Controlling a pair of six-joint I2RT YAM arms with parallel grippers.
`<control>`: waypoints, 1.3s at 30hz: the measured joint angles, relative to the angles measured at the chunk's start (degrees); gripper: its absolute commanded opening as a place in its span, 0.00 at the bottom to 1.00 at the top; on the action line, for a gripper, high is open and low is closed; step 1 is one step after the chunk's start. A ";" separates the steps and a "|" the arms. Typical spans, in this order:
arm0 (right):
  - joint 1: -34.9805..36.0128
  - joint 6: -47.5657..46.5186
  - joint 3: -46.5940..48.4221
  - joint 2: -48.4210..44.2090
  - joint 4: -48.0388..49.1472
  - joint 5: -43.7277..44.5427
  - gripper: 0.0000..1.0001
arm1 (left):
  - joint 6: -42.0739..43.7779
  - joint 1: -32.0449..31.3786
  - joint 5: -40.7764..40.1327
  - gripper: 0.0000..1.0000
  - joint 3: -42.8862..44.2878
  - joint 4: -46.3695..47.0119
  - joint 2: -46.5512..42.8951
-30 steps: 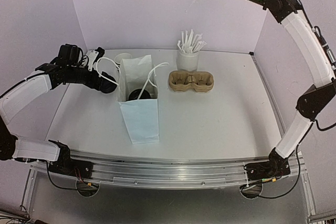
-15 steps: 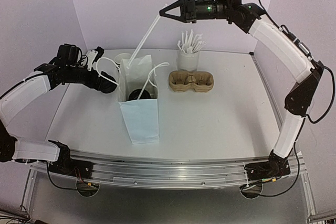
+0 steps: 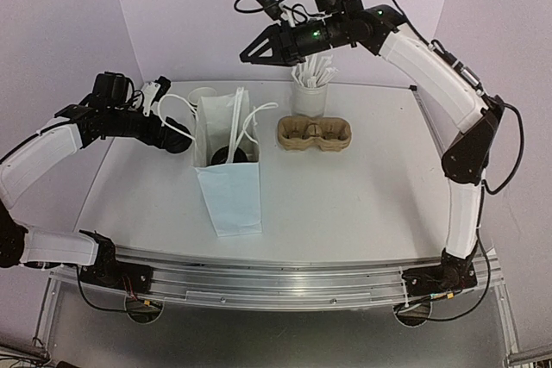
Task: Pack the takeout coffee
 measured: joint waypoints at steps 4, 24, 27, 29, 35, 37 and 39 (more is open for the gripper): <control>1.17 -1.33 4.10 3.09 -2.83 4.02 0.89 | -0.02 0.00 -0.02 0.95 0.00 0.00 0.00; -20.42 -0.15 -28.84 -18.51 0.93 58.60 0.94 | -17.95 14.70 -10.90 1.00 -3.86 12.15 -4.31; -29.30 2.05 -47.58 -27.14 5.87 59.68 0.96 | -20.31 19.01 -13.98 1.00 -9.64 17.51 -5.67; -34.24 2.73 -63.07 -35.87 12.15 59.71 0.98 | -21.19 20.89 -16.09 1.00 -13.66 20.78 -6.26; -43.90 2.48 -91.24 -60.41 22.72 57.71 0.98 | -19.56 22.19 -16.24 1.00 -21.97 26.82 -7.35; -44.91 1.15 -96.70 -64.25 27.20 55.35 0.98 | -18.18 22.36 -14.95 1.00 -23.85 28.25 -8.22; -45.06 0.23 -101.72 -66.31 31.00 53.04 0.98 | -16.97 22.55 -13.80 1.00 -25.46 29.35 -9.10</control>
